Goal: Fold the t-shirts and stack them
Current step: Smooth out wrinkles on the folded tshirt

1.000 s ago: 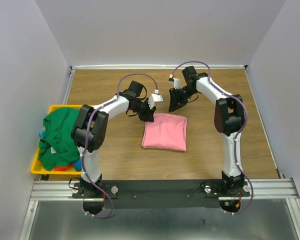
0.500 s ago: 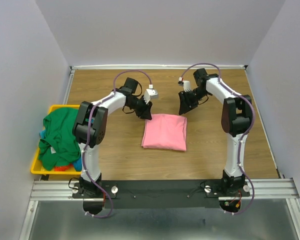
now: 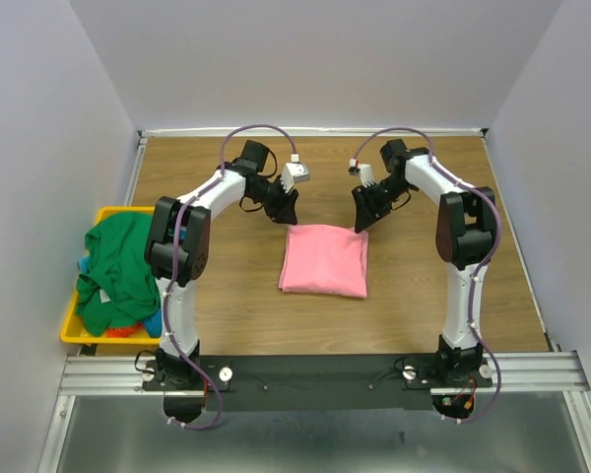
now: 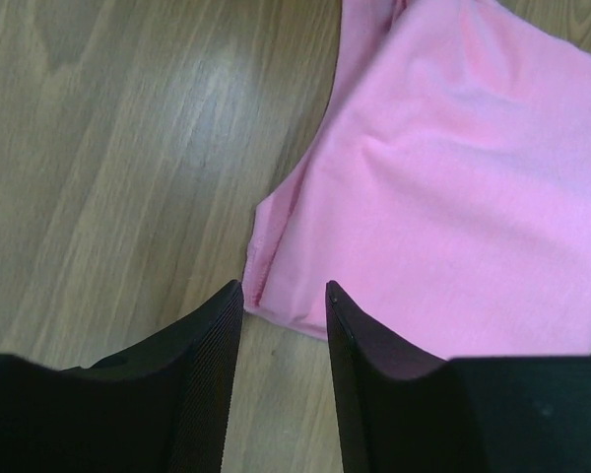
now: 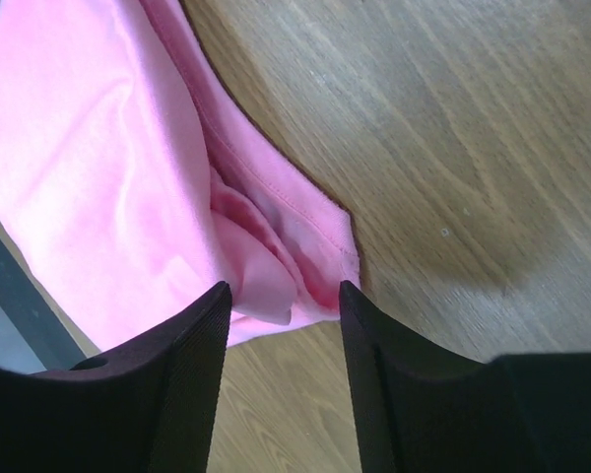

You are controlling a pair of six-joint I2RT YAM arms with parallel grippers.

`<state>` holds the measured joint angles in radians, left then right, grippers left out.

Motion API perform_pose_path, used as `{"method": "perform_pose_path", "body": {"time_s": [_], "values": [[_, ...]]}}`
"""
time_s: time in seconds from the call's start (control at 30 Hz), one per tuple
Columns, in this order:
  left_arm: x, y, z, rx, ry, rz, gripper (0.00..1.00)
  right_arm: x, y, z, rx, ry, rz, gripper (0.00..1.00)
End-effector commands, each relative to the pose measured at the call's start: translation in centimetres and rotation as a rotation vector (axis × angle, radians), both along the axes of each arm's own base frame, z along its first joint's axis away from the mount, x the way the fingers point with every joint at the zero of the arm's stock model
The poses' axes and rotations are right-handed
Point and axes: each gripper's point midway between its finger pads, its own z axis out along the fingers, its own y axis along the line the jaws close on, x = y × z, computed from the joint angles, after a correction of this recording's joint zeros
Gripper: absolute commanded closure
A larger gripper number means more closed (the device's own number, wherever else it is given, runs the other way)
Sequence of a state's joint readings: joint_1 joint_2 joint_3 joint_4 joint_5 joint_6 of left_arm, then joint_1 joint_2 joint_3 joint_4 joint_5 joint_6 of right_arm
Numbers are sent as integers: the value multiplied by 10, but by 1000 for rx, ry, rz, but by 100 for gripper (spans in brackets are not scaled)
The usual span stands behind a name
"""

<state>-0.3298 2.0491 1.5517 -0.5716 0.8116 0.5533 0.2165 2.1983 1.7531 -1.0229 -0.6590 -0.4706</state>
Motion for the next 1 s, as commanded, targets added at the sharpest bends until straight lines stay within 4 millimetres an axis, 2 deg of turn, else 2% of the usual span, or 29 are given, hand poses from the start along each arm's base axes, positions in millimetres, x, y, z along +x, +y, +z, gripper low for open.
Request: {"method": "perform_pose_path", "body": {"time_s": [0.0,0.03,0.07,0.3,0.5,0.67,0.83,0.97], "values": [[-1,4,-16,44,29,-18,52,-14,-4,2,-8,11,40,42],[-2,4,-19,48,39,-22,52,-15,-4,3,-10,11,43,32],[-3,5,-21,51,44,-28,52,-15,-5,4,-8,10,44,30],[-6,6,-31,63,66,-31,51,-15,1,10,31,17,45,31],[-4,5,-32,60,62,-32,51,-10,7,32,97,9,47,34],[-4,4,-28,50,54,-42,53,-2,-1,44,129,-22,45,34],[-4,2,-26,43,51,-53,53,-7,-3,36,130,-38,99,34],[-3,3,-29,49,59,-60,52,-9,-4,21,119,-23,118,34]]}}
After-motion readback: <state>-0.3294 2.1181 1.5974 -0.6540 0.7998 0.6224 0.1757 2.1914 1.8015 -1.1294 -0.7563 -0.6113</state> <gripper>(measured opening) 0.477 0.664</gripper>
